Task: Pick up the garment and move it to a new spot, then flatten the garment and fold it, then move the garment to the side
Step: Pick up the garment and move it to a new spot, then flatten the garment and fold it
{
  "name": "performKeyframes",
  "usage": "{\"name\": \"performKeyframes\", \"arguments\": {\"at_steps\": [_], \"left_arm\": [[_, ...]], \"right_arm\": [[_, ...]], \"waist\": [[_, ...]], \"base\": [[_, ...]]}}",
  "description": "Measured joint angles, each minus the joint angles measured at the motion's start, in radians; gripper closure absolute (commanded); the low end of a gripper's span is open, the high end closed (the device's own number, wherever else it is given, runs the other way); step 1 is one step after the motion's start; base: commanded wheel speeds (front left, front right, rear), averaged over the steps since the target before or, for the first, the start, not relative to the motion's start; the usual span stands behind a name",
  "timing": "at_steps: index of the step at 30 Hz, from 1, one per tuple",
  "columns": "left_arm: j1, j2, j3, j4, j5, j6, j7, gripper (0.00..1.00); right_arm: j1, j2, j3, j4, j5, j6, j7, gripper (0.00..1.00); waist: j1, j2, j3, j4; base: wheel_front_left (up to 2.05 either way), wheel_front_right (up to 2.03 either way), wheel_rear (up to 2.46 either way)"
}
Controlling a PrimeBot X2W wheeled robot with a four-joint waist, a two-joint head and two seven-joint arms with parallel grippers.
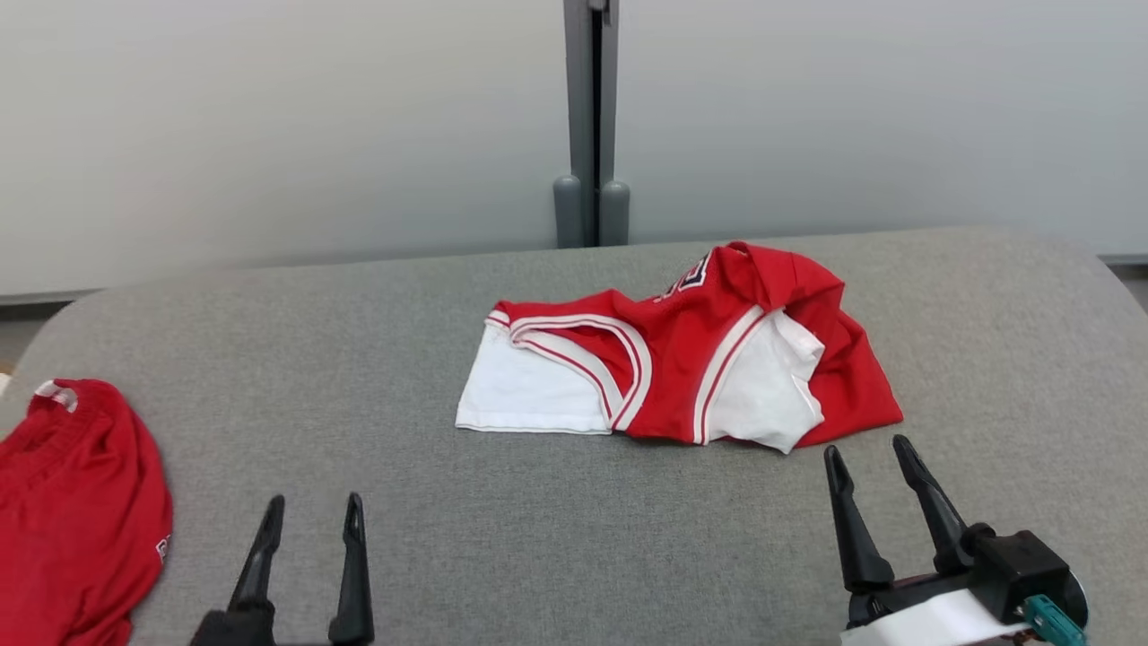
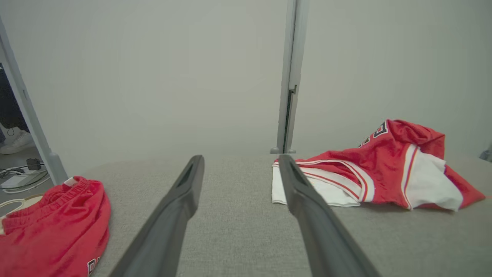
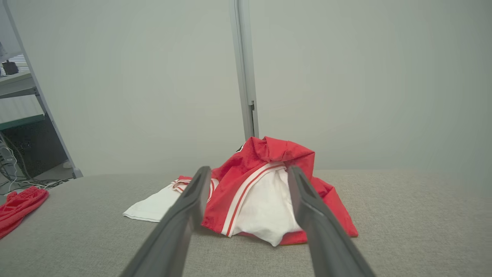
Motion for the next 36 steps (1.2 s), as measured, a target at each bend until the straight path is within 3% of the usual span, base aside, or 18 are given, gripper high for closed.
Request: {"name": "performKeyframes", "arguments": {"at_steps": [4,14,19,36], "left_arm": [[0.081,-0.017,0.030,0.018,0.041,-0.017,0.000,0.00],[0.096,-0.038,0.093,0.035,0.057,-0.031,0.000,0.00],[0.094,-0.039,0.091,0.045,0.060,-0.046,0.000,0.00],[0.097,-0.040,0.060,0.058,0.051,-0.039,0.000,0.00]], "right_arm": [[0.042,-0.002,-0.008,0.012,-0.037,0.000,0.000,0.00],[0.082,-0.002,0.035,0.006,-0.051,0.000,0.000,0.00],[0.081,-0.002,0.043,0.007,-0.050,0.000,0.000,0.00],[0.076,-0.002,0.024,0.007,-0.030,0.000,0.000,0.00]], "waist": [[0.0000,0.0000,-0.046,0.028],[0.0000,0.0000,-0.079,0.040],[0.0000,0.0000,-0.084,0.029],[0.0001,0.0000,-0.080,0.002]], "base": [[0.00,0.00,0.00],[0.00,0.00,0.00],[0.00,0.00,0.00],[0.00,0.00,0.00]]}}
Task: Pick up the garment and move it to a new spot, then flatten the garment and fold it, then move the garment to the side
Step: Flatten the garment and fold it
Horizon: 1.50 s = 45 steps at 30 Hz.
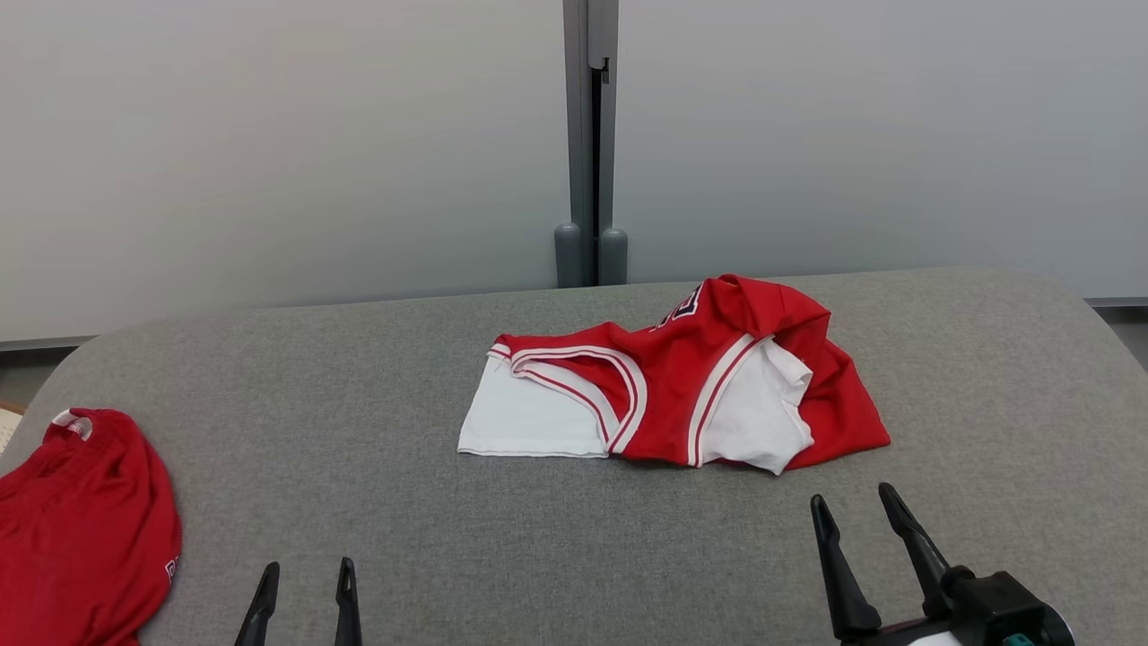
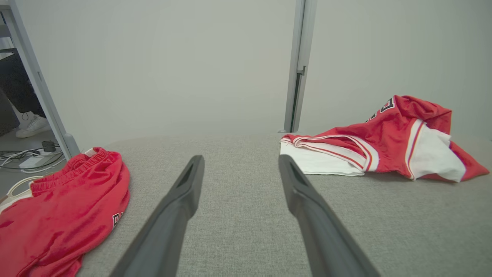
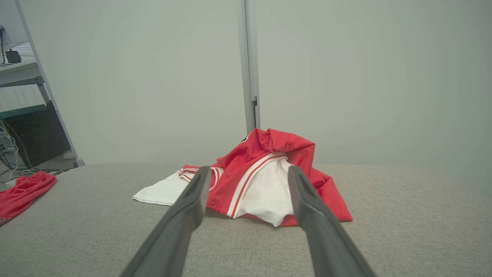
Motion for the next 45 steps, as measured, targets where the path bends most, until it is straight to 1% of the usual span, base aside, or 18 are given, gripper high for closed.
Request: {"name": "performKeyframes", "arguments": {"at_steps": [5,8,10,12,15,16,19,21,23,27,30,33,38,43,44,45], "left_arm": [[-0.002,0.000,-0.008,0.013,-0.007,-0.007,0.000,0.00],[-0.018,0.000,-0.026,0.031,-0.057,-0.039,0.000,0.00],[-0.038,0.001,-0.057,0.054,-0.104,-0.062,0.000,0.00],[-0.074,0.000,-0.102,0.084,-0.165,-0.099,0.000,0.00],[-0.149,0.000,-0.190,0.166,-0.234,-0.163,0.000,0.00],[-0.205,0.000,-0.261,0.223,-0.277,-0.193,0.000,0.00],[-0.323,-0.001,-0.373,0.305,-0.313,-0.214,0.000,0.00],[-0.407,-0.001,-0.439,0.353,-0.360,-0.217,0.000,0.00],[-0.479,-0.001,-0.508,0.389,-0.430,-0.218,0.000,0.00],[-0.592,-0.002,-0.621,0.506,-0.526,-0.219,0.000,0.00],[-0.665,0.001,-0.655,0.546,-0.609,-0.216,-0.003,0.00],[-0.726,-0.001,-0.648,0.583,-0.659,-0.215,-0.006,0.00],[-0.803,0.013,-0.698,0.595,-0.719,-0.210,-0.013,0.00],[-0.839,0.024,-0.741,0.592,-0.745,-0.208,-0.015,0.00],[-0.849,0.029,-0.760,0.579,-0.759,-0.207,-0.015,0.20],[-0.851,0.028,-0.760,0.572,-0.760,-0.207,-0.015,0.65]], "right_arm": [[-0.001,0.000,-0.003,0.000,0.002,0.000,0.000,0.00],[-0.011,0.000,-0.008,-0.005,0.002,0.000,0.000,0.00],[-0.021,0.000,-0.010,-0.008,0.002,0.000,0.000,0.00],[-0.035,0.000,-0.015,-0.013,-0.002,0.000,0.000,0.00],[-0.052,0.000,-0.026,-0.024,-0.003,0.000,0.000,0.00],[-0.062,0.000,-0.040,-0.030,0.003,0.000,0.000,0.00],[-0.098,0.000,-0.056,-0.052,0.009,0.000,0.000,0.00],[-0.133,0.000,-0.066,-0.064,0.017,0.000,0.000,0.00],[-0.153,0.000,-0.070,-0.070,0.022,0.000,0.000,0.00],[-0.182,0.000,-0.080,-0.079,0.032,0.000,0.000,0.00],[-0.198,0.000,-0.086,-0.091,0.041,0.000,0.000,0.00],[-0.202,-0.001,-0.109,-0.094,0.052,0.000,0.000,0.00],[-0.202,0.000,-0.119,-0.097,0.063,0.000,0.000,0.00],[-0.203,0.000,-0.114,-0.097,0.067,0.000,0.000,0.00],[-0.205,0.000,-0.115,-0.098,0.072,0.000,0.000,0.00],[-0.206,0.000,-0.115,-0.098,0.074,0.000,0.000,0.00]], "waist": [[-0.0001,0.0000,0.011,-0.001],[0.0000,0.0000,0.029,-0.002],[0.0000,0.0000,0.045,-0.005],[0.0000,0.0000,0.064,-0.010],[0.0000,0.0000,0.097,-0.023],[0.0000,0.0000,0.122,-0.035],[0.0000,0.0000,0.175,-0.053],[0.0000,0.0000,0.218,-0.067],[0.0000,0.0000,0.261,-0.081],[0.0000,0.0000,0.342,-0.118],[0.0000,0.0000,0.390,-0.152],[-0.0001,0.0000,0.429,-0.185],[-0.0001,0.0000,0.481,-0.221],[0.0000,0.0000,0.502,-0.236],[-0.0001,0.0000,0.505,-0.238],[0.0000,0.0000,0.505,-0.237]], "base": [[0.00,0.00,0.00],[0.00,0.00,0.00],[0.00,0.00,0.00],[0.00,0.00,0.00],[0.00,0.00,0.00],[0.00,0.00,0.00],[0.00,0.00,0.00],[0.00,0.00,0.00],[0.00,0.00,0.00],[0.00,0.00,0.00],[0.00,0.00,0.00],[0.00,0.00,0.00],[0.00,0.00,0.00],[0.00,0.00,0.00],[0.00,0.00,0.00],[0.00,0.00,0.00]]}}
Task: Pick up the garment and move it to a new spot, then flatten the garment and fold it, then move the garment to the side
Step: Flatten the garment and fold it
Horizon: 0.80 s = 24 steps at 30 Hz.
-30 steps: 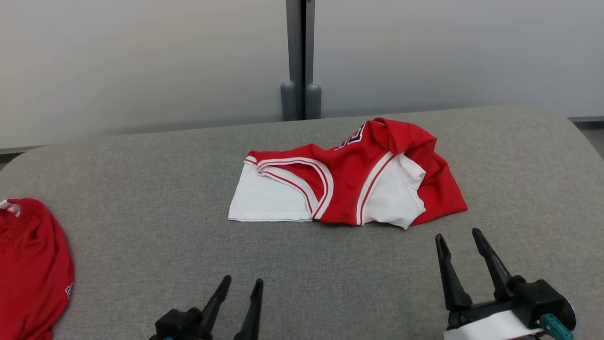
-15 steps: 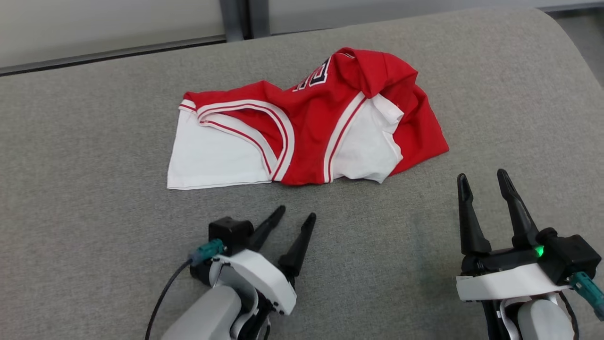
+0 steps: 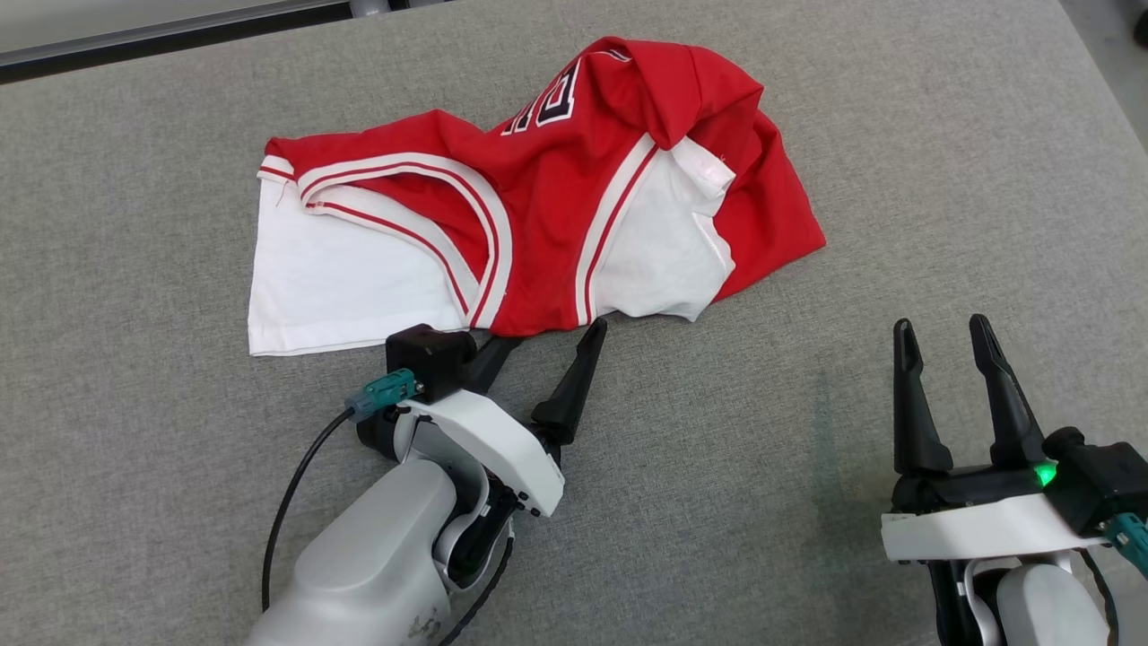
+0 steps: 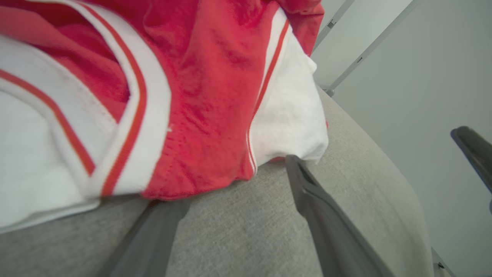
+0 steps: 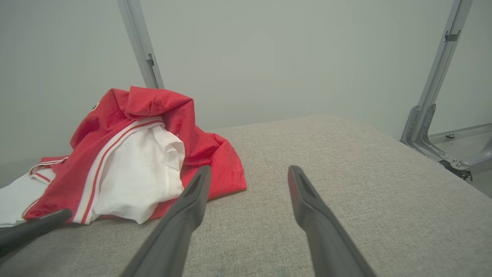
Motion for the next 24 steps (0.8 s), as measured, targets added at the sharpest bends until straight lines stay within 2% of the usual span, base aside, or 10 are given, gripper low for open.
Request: {"name": "performKeyframes", "arguments": {"at_steps": [1,5,8,10,12,15,18,21,23,24], "left_arm": [[0.000,0.000,-0.001,-0.005,-0.003,0.000,0.000,1.00],[0.010,0.000,-0.024,-0.051,-0.012,-0.001,0.006,1.00],[0.031,-0.006,-0.100,-0.129,-0.093,-0.007,0.012,1.00],[0.032,-0.008,-0.114,-0.182,-0.118,-0.013,0.016,1.00],[0.021,0.005,-0.082,-0.205,-0.151,-0.013,0.015,1.00],[0.014,0.042,-0.049,-0.178,-0.128,-0.013,0.015,1.00],[0.057,0.032,0.004,-0.124,-0.121,-0.012,0.015,1.00],[0.093,0.022,0.009,-0.082,-0.121,-0.006,0.015,1.00],[0.120,0.012,0.009,-0.038,-0.131,0.003,0.016,0.00],[0.126,0.007,0.003,-0.018,-0.133,0.005,0.016,0.00]], "right_arm": [[-0.002,0.000,0.000,0.001,0.000,0.000,0.000,0.00],[-0.005,0.000,-0.003,0.003,0.002,0.000,0.000,0.00],[-0.005,0.000,-0.004,0.009,0.003,0.000,0.000,0.00],[-0.004,0.000,0.002,0.019,0.007,0.000,0.000,0.00],[-0.001,0.000,0.013,0.027,0.013,0.000,0.000,0.00],[0.004,0.000,0.029,0.033,0.023,0.000,0.000,0.00],[0.018,0.001,0.033,0.035,0.030,0.000,0.000,0.00],[0.019,0.000,0.028,0.036,0.029,0.000,0.000,0.00],[0.022,0.000,0.018,0.034,0.028,0.000,0.000,0.00],[0.023,0.000,0.013,0.034,0.025,0.000,0.000,0.00]], "waist": [[-0.0001,0.0000,-0.001,0.001],[-0.0001,0.0000,-0.013,0.004],[0.0000,0.0000,-0.035,0.007],[0.0000,0.0000,-0.055,0.010],[0.0000,0.0000,-0.082,0.009],[0.0000,0.0000,-0.122,0.003],[0.0000,0.0000,-0.156,-0.007],[-0.0001,0.0000,-0.169,-0.012],[0.0000,0.0000,-0.170,-0.013],[0.0000,0.0000,-0.166,-0.012]], "base": [[0.00,0.00,0.00],[0.00,0.00,0.00],[0.00,0.00,0.00],[0.00,0.00,0.00],[0.00,0.00,0.00],[0.00,0.00,0.00],[0.00,0.00,0.00],[0.00,0.00,0.00],[0.00,0.00,0.00],[0.00,0.00,0.00]]}}
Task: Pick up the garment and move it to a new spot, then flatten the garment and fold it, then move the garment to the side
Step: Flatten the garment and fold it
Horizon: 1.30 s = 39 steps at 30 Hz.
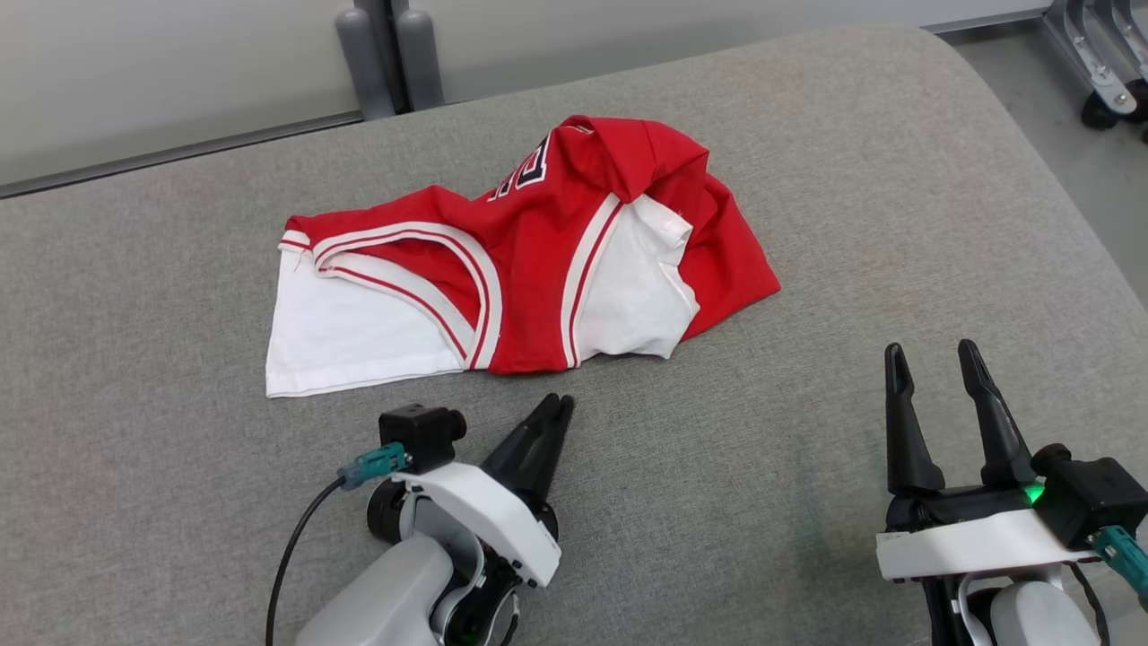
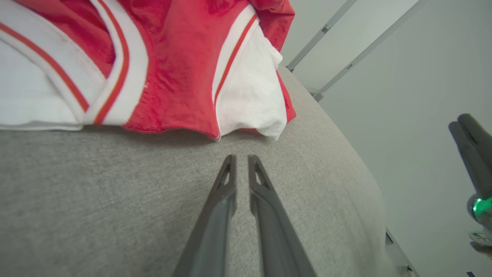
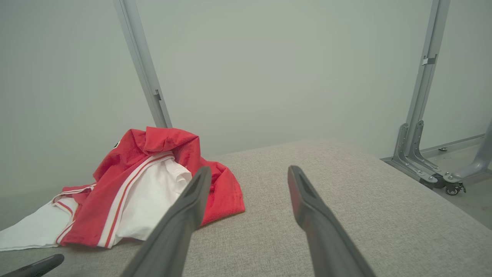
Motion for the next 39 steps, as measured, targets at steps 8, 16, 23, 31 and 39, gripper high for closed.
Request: {"name": "performKeyframes", "arguments": {"at_steps": [8,16,23,31,39], "left_arm": [[-0.079,-0.042,0.011,0.096,0.030,0.022,-0.003,0.00],[-0.137,-0.039,0.064,0.149,0.085,0.061,-0.002,1.00],[-0.130,-0.035,0.126,0.036,0.161,0.028,-0.001,1.00],[-0.303,-0.034,0.147,-0.132,0.108,0.004,0.110,1.00],[-0.692,-0.004,0.253,-0.159,0.055,0.056,0.295,1.00]], "right_arm": [[-0.015,0.000,0.000,-0.008,-0.016,0.000,0.000,0.00],[-0.026,0.000,0.003,-0.006,-0.011,0.000,0.000,0.00],[-0.004,0.000,0.002,0.006,0.011,0.000,0.000,0.00],[-0.004,0.000,0.036,0.016,0.056,0.000,0.000,0.00],[-0.021,0.000,0.063,-0.003,0.135,0.000,0.000,0.00]], "waist": [[0.0000,0.0000,0.052,0.005],[0.0000,0.0000,0.064,-0.043],[0.0000,0.0000,0.019,-0.072],[0.0000,0.0000,-0.052,-0.110],[0.0000,0.0000,-0.091,-0.207]], "base": [[0.00,0.00,0.00],[0.00,0.00,0.00],[0.00,0.00,0.00],[0.00,0.00,0.00],[0.00,0.00,0.00]]}}
